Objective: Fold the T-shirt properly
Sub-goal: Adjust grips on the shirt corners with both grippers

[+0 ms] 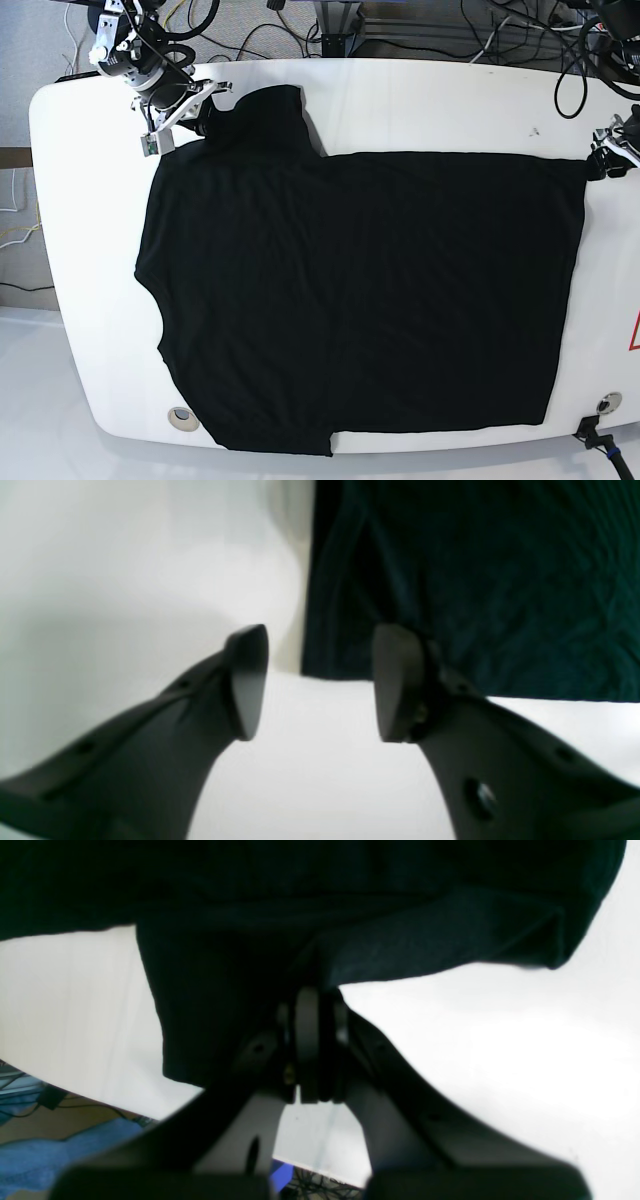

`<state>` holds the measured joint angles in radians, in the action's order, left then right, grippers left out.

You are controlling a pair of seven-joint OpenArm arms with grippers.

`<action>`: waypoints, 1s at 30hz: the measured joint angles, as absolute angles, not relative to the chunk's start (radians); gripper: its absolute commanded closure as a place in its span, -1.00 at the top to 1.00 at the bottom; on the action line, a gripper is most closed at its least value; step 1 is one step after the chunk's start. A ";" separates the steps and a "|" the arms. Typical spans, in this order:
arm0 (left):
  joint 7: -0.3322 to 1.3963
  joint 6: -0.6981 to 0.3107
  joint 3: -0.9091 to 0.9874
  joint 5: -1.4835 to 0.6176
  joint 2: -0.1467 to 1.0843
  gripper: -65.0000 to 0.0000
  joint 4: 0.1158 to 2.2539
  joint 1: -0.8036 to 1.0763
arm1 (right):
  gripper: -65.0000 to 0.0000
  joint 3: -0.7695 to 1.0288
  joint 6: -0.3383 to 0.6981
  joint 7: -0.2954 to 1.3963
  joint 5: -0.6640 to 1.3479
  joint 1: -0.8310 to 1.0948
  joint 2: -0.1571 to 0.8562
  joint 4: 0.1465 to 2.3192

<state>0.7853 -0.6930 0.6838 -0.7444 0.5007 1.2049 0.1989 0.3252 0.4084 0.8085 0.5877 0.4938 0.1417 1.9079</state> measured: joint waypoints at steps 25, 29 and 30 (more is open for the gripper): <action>0.760 -0.693 0.675 -0.666 0.421 0.02 1.182 0.186 | -0.92 0.325 0.411 0.809 0.584 0.493 0.144 1.908; 0.757 -0.697 0.638 -0.673 0.407 0.02 1.182 0.157 | -0.92 0.326 0.411 0.809 0.583 0.494 0.144 1.908; 0.760 -0.697 0.633 -0.673 0.406 0.02 1.182 0.151 | -0.92 0.325 0.411 0.809 0.583 0.494 0.144 1.908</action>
